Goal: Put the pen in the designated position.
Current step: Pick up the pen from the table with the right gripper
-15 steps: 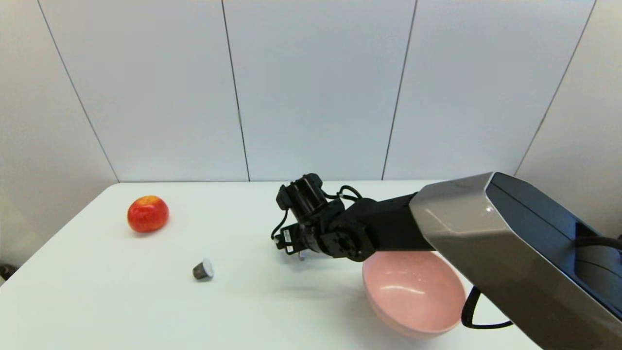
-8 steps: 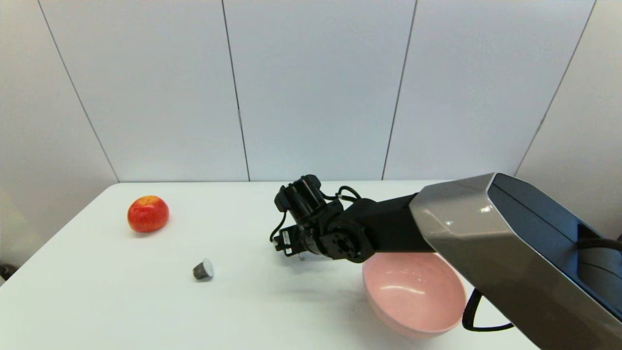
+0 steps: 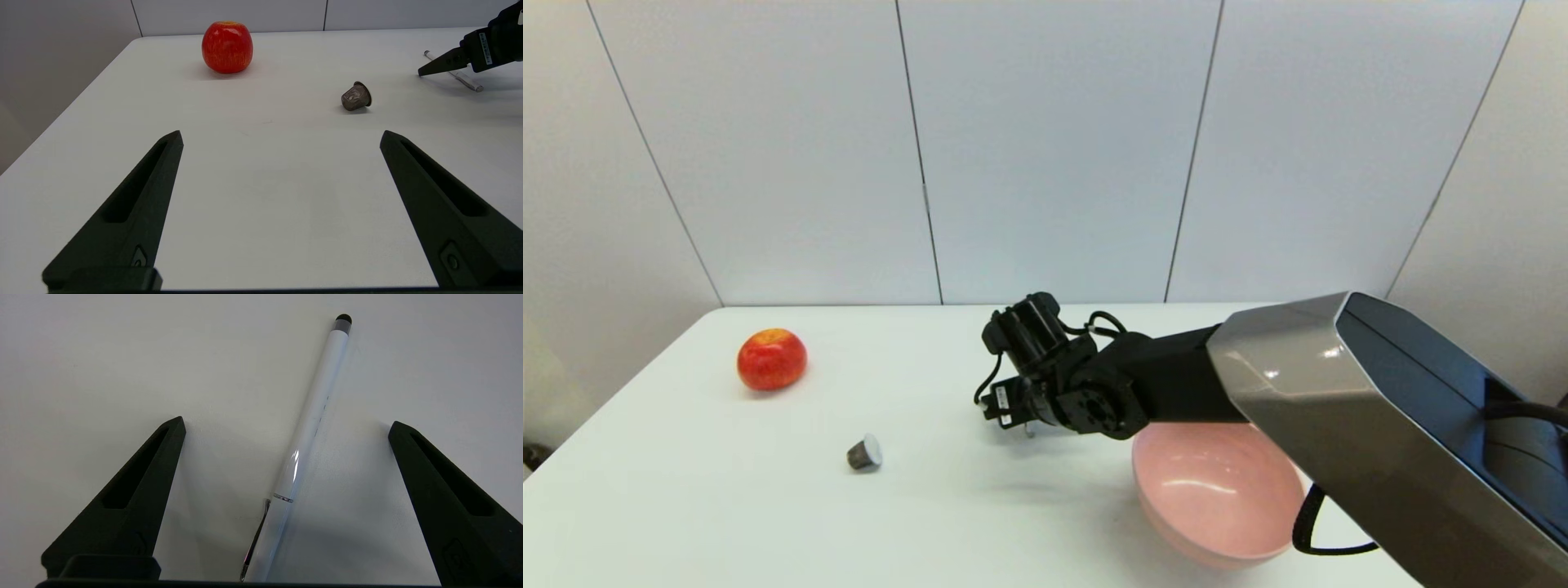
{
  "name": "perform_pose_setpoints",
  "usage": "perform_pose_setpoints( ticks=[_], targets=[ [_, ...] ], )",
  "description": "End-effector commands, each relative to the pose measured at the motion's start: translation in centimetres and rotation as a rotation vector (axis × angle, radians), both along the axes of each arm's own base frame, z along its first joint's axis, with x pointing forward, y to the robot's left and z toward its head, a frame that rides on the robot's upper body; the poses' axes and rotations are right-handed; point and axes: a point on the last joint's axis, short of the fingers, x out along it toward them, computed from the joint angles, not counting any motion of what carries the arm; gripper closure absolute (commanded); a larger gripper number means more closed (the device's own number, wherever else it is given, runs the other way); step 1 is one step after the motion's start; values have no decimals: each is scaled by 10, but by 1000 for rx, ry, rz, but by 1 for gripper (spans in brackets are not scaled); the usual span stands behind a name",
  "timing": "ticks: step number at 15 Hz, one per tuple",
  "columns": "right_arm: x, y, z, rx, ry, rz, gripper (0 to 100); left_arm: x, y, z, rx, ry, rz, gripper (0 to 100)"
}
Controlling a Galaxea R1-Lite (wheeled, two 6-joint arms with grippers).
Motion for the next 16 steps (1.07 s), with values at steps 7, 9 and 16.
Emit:
perform_pose_setpoints(
  ticks=[7,9,16],
  targets=[
    [2,2,2,5,-15,-5,0,0,0,0,0,2,0,0],
    [2,3,1,6,-16,-5,0,0,0,0,0,0,0,0],
    [4,1,1,7,-18,-10,100,0,0,0,0,0,-1,0]
  ],
)
